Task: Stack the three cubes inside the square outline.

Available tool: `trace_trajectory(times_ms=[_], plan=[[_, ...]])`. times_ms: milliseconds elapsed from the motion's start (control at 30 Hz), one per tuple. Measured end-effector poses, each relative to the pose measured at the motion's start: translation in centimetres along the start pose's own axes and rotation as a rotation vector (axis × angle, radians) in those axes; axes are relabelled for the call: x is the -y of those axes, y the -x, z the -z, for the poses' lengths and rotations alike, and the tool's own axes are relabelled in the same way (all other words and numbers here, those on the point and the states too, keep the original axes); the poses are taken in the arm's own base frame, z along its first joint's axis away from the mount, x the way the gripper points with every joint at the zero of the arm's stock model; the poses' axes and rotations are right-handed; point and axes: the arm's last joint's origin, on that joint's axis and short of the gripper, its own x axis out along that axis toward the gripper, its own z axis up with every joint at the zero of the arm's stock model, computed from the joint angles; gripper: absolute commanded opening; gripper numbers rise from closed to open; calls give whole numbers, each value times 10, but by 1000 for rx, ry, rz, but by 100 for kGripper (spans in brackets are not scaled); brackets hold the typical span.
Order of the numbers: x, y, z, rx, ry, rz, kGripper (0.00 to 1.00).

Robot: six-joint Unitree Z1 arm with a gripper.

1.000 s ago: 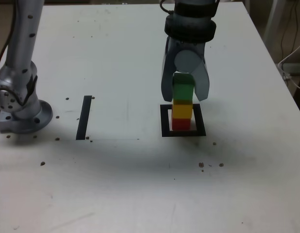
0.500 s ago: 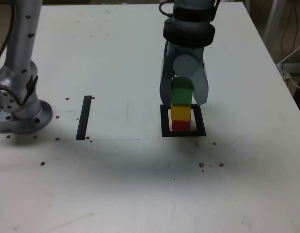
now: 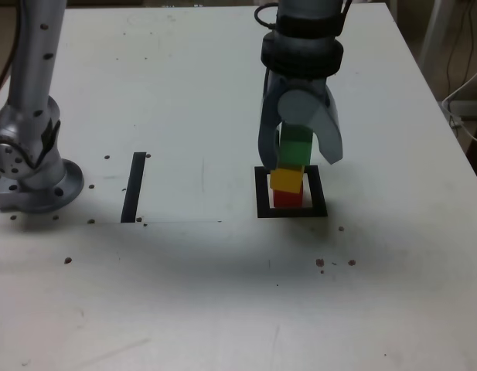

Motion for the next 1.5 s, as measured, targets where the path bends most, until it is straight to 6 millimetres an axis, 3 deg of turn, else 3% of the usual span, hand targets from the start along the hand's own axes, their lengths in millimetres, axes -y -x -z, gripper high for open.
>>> trace_trajectory(times_ms=[167, 367, 700, 1100, 1500], plan=[[0, 11, 8, 29, 4, -28, 99], [0, 25, 32, 46, 27, -65, 99], [-2, 30, 93, 15, 77, -84, 99], [-3, 2, 168, -74, 103, -121, 100], [-2, -28, 219, -54, 140, -129, 100]])
